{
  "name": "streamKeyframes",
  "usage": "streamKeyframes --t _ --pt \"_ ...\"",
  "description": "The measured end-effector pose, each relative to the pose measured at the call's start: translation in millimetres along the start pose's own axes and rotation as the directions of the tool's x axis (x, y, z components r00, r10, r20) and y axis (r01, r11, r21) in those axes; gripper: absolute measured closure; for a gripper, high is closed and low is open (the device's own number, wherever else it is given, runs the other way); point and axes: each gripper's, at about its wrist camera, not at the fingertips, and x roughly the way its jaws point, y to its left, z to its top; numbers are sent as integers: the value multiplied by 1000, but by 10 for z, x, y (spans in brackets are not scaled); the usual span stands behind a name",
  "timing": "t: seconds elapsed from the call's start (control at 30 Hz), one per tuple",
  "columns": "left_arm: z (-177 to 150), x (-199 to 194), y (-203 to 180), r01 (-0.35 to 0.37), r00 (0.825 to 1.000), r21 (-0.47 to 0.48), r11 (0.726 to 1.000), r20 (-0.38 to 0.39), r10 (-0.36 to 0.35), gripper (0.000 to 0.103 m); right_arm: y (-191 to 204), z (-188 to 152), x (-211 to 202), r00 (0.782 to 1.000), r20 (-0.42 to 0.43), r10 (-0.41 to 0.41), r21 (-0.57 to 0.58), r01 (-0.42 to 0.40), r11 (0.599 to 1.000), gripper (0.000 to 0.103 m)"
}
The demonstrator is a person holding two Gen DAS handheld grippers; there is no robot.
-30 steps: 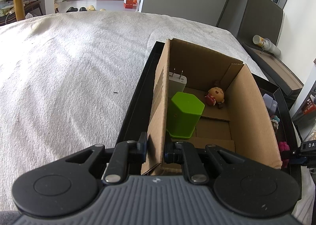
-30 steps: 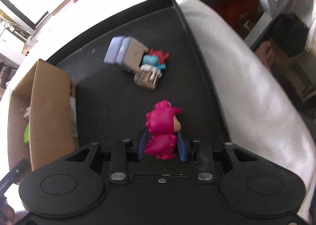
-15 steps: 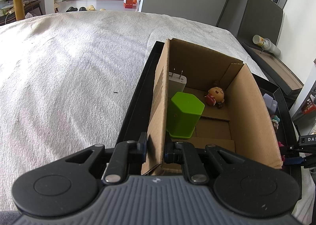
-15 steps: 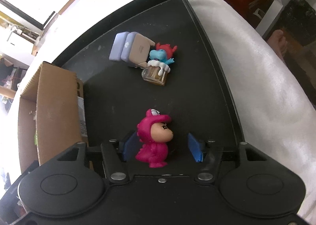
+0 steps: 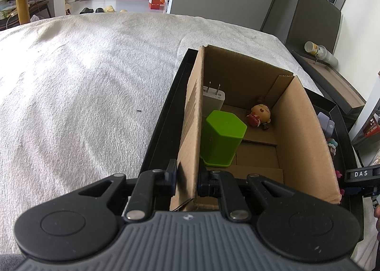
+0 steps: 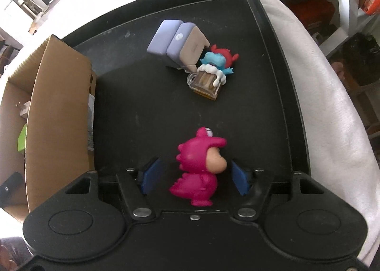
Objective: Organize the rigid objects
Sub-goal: 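Lift the pink dinosaur with the right gripper and carry it over the box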
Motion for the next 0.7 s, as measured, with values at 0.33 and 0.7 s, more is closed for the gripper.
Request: streamKeyframes --t 0.33,0.7 --pt "3 3 -3 -1 1000 0 1000 0 1 90 7 -13 -176 1000 17 17 -20 -17 1000 61" --pt "-8 4 -6 2 1000 -3 1000 -3 -2 90 169 37 -448 998 60 18 -90 -12 996 61"
